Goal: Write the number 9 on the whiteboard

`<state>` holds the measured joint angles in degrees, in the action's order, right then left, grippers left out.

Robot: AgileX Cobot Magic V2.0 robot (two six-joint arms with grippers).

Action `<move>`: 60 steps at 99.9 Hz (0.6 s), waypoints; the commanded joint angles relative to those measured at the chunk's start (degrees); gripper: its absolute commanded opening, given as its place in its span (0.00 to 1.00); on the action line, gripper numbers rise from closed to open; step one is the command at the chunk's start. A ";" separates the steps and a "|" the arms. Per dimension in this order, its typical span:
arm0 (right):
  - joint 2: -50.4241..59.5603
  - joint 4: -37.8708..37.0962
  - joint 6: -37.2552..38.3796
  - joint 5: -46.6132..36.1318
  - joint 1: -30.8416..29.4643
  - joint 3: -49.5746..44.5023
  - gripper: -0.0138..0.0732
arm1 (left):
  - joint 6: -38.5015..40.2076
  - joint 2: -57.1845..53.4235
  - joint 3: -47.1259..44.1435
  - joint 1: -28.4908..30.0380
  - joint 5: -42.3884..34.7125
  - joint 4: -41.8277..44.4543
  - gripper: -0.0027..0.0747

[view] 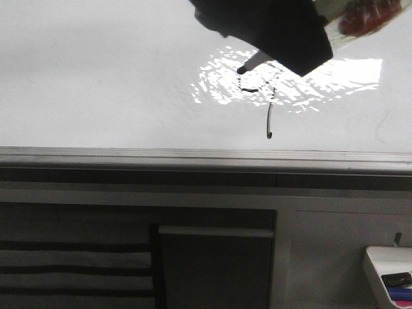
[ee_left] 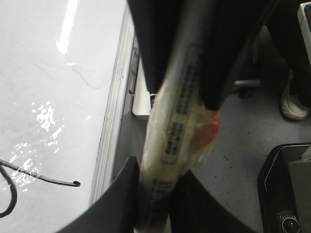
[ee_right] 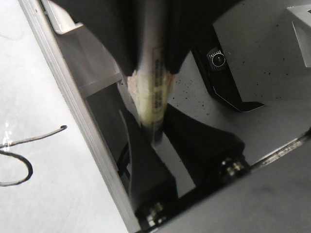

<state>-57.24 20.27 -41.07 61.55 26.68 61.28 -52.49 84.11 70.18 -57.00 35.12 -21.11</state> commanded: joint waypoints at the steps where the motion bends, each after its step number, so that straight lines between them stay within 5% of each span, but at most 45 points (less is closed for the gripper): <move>1: 0.78 1.26 -0.44 -2.47 0.17 1.90 0.11 | 2.03 -1.89 2.18 -0.30 -4.33 -3.01 0.02; 32: 1.84 -2.09 3.20 -2.12 -1.20 2.70 0.53 | 2.03 -2.26 2.18 0.09 -3.69 -0.95 0.01; 43: 4.90 -9.81 11.59 -2.12 -3.07 3.63 0.54 | 5.42 -3.86 2.18 2.42 -1.73 3.86 0.01; 60: 10.33 -15.43 17.51 -2.02 -6.02 3.43 0.54 | 24.30 -7.06 2.18 11.20 2.81 14.16 0.01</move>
<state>-49.82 6.68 -26.14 61.82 21.96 62.96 -39.16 80.70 70.18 -49.85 38.08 -11.61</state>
